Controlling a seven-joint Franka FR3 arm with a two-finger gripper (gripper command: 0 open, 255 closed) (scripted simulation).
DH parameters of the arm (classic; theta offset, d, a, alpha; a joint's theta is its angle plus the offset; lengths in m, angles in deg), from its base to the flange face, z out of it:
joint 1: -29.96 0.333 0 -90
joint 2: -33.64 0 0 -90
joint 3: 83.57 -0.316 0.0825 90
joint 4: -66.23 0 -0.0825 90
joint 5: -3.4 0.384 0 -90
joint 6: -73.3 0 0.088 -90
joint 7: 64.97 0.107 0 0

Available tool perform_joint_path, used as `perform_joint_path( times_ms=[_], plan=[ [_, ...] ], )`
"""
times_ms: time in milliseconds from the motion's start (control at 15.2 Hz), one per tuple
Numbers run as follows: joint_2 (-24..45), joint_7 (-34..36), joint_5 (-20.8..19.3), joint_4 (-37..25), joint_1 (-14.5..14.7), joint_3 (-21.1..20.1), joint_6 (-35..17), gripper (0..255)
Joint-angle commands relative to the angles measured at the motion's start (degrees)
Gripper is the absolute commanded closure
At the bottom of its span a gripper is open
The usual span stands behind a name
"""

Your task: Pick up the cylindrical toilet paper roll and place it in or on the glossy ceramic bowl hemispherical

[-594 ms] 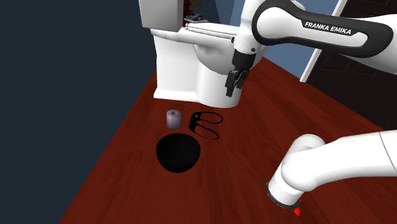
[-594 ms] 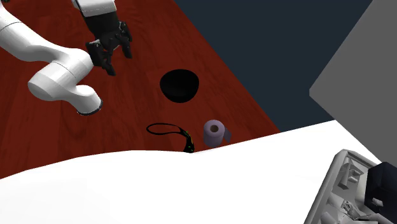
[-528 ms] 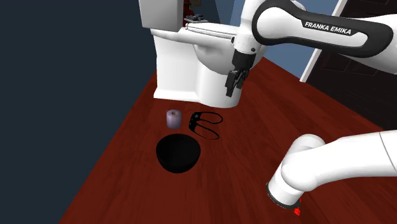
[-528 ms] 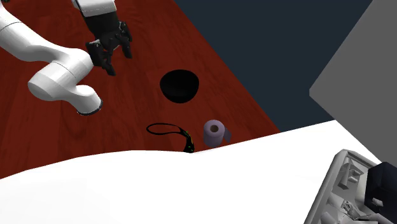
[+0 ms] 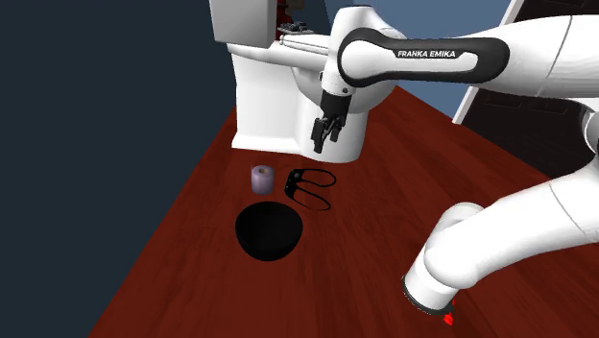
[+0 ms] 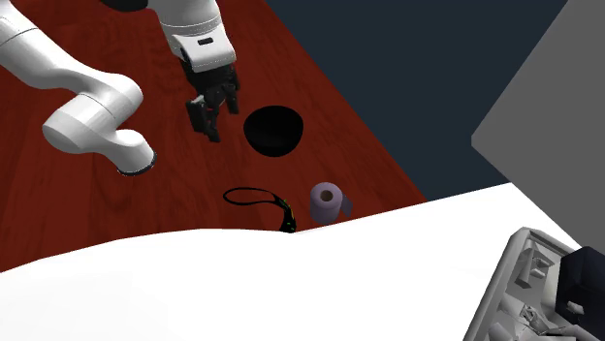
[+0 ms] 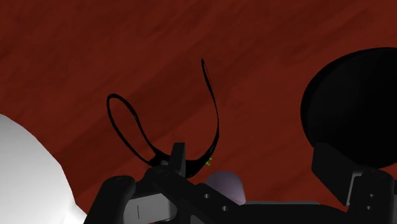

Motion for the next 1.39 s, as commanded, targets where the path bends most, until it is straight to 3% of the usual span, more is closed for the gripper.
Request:
perform_joint_path(
  times_ms=[0, 660, 1320],
  plan=[
    [4.2, -0.2, 0.1, -1.1, -0.1, 0.1, -3.0, 0],
    [25.1, -0.3, 0.4, -10.3, 0.1, -0.3, -14.1, 0],
    [47.3, -0.5, 0.4, -27.2, 0.7, -0.8, -18.7, 0]
  ],
)
